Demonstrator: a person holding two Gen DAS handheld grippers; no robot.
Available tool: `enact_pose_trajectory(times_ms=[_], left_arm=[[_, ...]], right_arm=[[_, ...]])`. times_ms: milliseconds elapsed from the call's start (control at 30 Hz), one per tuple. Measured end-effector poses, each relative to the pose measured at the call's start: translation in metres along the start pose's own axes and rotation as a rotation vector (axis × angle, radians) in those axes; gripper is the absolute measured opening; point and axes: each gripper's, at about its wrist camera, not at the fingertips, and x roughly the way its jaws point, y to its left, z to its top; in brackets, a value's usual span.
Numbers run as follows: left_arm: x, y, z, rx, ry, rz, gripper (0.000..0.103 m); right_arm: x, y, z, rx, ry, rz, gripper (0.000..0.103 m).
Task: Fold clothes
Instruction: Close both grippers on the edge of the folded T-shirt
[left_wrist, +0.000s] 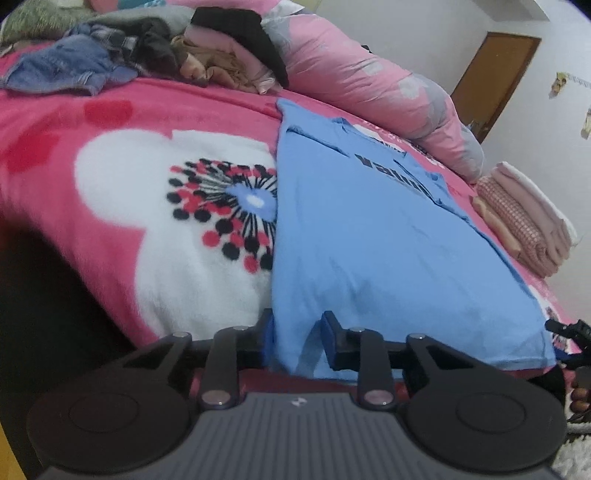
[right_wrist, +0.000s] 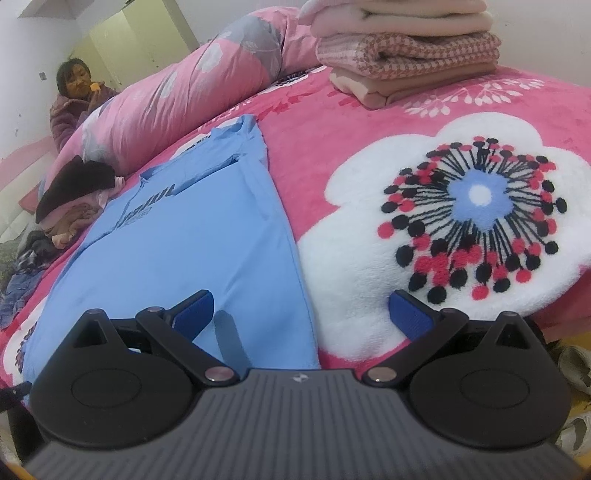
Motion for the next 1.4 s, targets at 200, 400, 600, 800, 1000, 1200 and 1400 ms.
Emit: enact_pose_trajectory(times_ms=[200, 400, 600, 800, 1000, 1200, 1400], left_arm=[[0.005, 0.003, -0.001, -0.007, -0.006, -0.014, 0.027], [0.006, 0.004, -0.001, -0.025, -0.002, -0.013, 0.027], [0.007, 0.003, -0.002, -0.047, -0.009, -0.002, 0.027], [0.008, 0.004, -0.002, -0.053, -0.012, -0.004, 0.027], [0.007, 0.005, -0.003, -0.059, -0.014, -0.011, 0.027], [0.005, 0.003, -0.002, -0.056, -0.006, 0.003, 0.016], [-0.009, -0.003, -0.001, -0.064, -0.017, -0.033, 0.005]], right_arm=[[-0.008, -0.009, 0.010, 0.093, 0.007, 0.034, 0.102], [-0.023, -0.033, 0.018, 0.230, -0.064, 0.093, 0.095], [-0.013, -0.040, 0.020, 0.275, -0.017, 0.121, 0.081], [-0.013, -0.042, 0.013, 0.256, 0.063, 0.124, 0.063], [-0.017, -0.039, -0.004, 0.229, 0.169, 0.152, 0.032], [-0.015, -0.035, -0.009, 0.230, 0.176, 0.163, 0.016], [-0.032, -0.033, -0.006, 0.244, 0.094, 0.198, 0.004]])
